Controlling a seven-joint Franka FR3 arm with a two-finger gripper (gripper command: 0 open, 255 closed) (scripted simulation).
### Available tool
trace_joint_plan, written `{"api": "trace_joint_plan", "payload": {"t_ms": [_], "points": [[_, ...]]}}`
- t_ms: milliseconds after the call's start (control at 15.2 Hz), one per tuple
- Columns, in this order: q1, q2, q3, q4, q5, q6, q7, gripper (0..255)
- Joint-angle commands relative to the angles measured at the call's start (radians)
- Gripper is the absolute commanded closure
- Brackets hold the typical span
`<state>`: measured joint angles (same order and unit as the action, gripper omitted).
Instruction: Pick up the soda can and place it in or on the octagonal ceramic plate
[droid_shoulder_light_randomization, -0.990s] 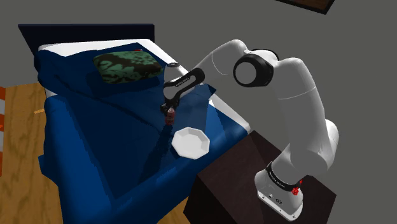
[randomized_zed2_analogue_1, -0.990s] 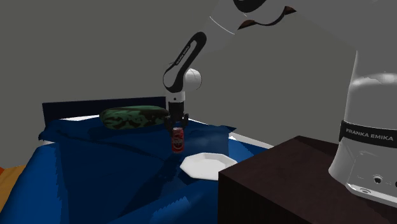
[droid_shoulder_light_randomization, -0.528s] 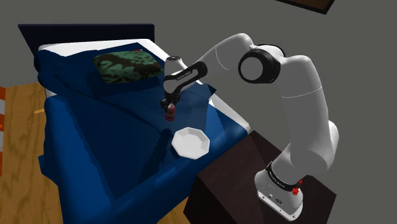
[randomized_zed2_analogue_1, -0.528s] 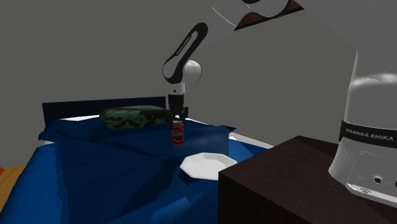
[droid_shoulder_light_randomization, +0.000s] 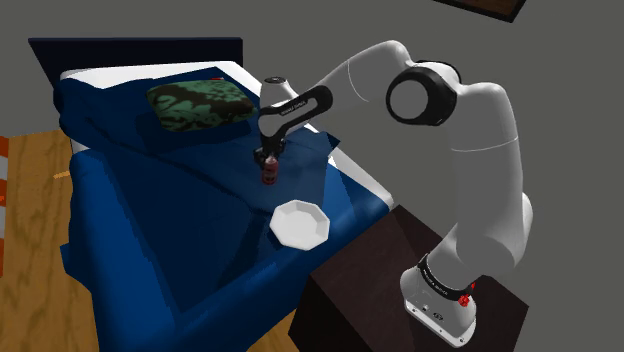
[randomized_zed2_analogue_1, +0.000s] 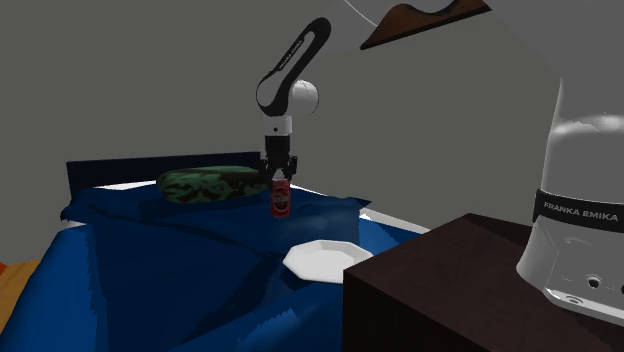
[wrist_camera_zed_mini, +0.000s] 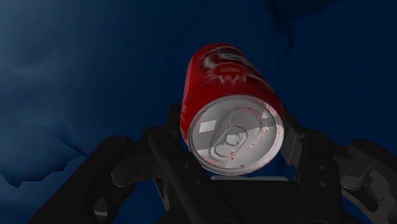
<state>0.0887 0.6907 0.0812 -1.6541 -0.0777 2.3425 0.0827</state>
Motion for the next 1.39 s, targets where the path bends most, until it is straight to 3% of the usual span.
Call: {"api": "trace_joint_plan", "payload": {"t_ms": [0,924,1320], "points": [[-0.003,-0.061,0.002,-0.099,0.001,0.038,0.004,255],[-0.020,-0.566,0.034,-0.831,0.042,0.267,0.008,255],[-0.015,-0.484,0.025,-0.831,0.019,0.348,0.025,255]]}}
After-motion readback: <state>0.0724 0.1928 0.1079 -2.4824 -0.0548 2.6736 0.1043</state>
